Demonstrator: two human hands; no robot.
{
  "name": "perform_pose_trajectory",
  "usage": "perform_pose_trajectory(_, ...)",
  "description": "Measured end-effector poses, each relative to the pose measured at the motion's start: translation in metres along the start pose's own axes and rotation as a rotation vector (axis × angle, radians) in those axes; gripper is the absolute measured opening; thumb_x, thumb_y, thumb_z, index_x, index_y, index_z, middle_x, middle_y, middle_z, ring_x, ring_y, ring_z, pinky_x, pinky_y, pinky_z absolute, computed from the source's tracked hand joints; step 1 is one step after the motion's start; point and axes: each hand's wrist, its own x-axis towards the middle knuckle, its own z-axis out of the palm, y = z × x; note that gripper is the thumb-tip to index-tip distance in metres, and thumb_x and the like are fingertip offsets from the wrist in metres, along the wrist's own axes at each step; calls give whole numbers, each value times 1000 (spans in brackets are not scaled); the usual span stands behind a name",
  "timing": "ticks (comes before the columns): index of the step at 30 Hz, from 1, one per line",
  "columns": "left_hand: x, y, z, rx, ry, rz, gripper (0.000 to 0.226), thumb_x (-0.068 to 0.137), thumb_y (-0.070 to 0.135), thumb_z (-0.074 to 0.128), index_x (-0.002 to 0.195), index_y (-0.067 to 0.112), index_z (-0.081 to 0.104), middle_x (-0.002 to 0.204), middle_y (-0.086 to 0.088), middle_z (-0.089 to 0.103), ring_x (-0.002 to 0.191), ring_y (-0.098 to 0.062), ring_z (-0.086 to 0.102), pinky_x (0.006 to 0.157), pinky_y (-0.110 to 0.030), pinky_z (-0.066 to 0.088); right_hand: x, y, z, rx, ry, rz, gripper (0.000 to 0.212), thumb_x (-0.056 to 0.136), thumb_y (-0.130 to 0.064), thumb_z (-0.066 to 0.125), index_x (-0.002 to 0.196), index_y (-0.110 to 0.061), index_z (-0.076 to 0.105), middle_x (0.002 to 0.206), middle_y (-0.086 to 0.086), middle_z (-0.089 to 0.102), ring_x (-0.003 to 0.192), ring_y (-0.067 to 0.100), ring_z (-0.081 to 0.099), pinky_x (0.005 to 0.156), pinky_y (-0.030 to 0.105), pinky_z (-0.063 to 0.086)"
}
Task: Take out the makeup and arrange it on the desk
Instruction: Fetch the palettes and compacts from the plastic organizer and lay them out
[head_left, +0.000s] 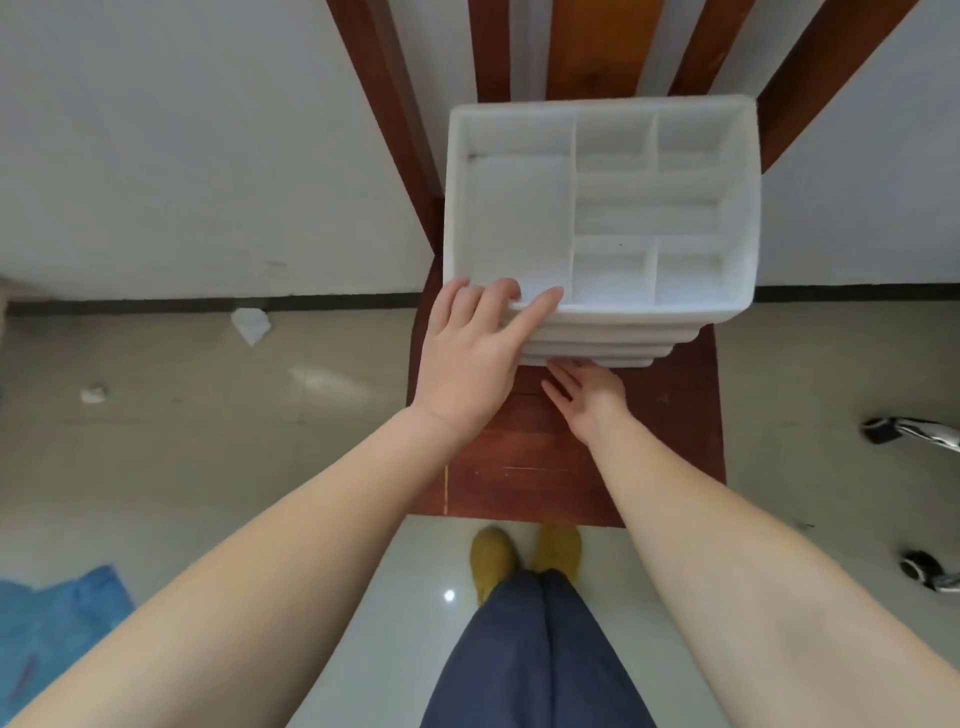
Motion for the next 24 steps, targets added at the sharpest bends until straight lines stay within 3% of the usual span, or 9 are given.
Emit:
perform_pose_trajectory(4, 6, -5, 0, -13, -15, 18, 60, 72, -6, 47, 116, 28, 66, 92, -5, 63, 79, -21, 44, 80, -32, 33, -2, 6, -1, 84, 31, 55, 39, 95, 5, 20, 118, -7, 50, 112, 11, 54, 109, 24, 53, 94, 47, 46)
perform_pose_trajectory(8, 9, -5, -3, -15, -64, 34, 66, 65, -9, 44, 117, 27, 66, 91, -7, 62, 79, -20, 41, 78, -32, 32, -17, 35, -25, 124, 101, 128, 38, 87, 13, 20, 89, -8, 51, 95, 13, 55, 91, 24, 56, 93, 51, 44)
perform_pose_trajectory(10, 8, -5, -4, -23, -98, 27, 66, 66, -8, 41, 118, 26, 65, 93, -8, 61, 81, -20, 40, 79, -32, 31, -31, 51, -42, 145, 106, 163, 38, 88, 14, 21, 103, -6, 51, 96, 14, 56, 87, 23, 57, 96, 51, 44)
perform_pose_trajectory(15, 6, -1, -7, -36, -144, 0, 67, 65, -11, 47, 120, 25, 63, 95, -10, 60, 84, -21, 40, 82, -34, 31, -57, 71, -73, 127, -3, 218, 37, 97, 6, 29, 127, -10, 42, 109, 13, 59, 109, 29, 54, 91, 47, 46)
perform_pose_trajectory(17, 7, -1, -11, -36, -135, 12, 70, 64, -12, 54, 125, 23, 58, 103, -12, 59, 91, -23, 42, 85, -36, 31, -62, 60, -76, -77, -47, 268, 34, 98, 2, 33, 130, -5, 42, 115, 14, 60, 109, 27, 56, 88, 43, 49)
perform_pose_trajectory(20, -14, 9, -19, -112, -110, 59, 56, 74, -2, 50, 127, 17, 49, 116, -11, 47, 102, -28, 44, 90, -40, 34, -74, 27, -75, -696, -133, 194, 31, 97, -1, 33, 119, -2, 54, 103, 11, 67, 87, 18, 66, 66, 25, 55)
perform_pose_trajectory(22, -43, 22, -12, -211, -208, 183, 33, 79, 7, 47, 112, 14, 52, 107, -8, 51, 95, -27, 48, 80, -36, 35, -72, 4, -72, -954, -150, -69, 28, 95, -1, 34, 103, -7, 60, 101, 11, 69, 78, 14, 64, 62, 22, 52)
perform_pose_trajectory(24, -65, 32, 8, -252, -503, 262, 26, 81, 9, 46, 104, 11, 57, 97, -9, 58, 86, -29, 55, 72, -34, 37, -59, -15, -69, -1283, -102, -434, 26, 93, -3, 39, 105, -11, 60, 114, 8, 63, 94, 18, 61, 78, 28, 50)
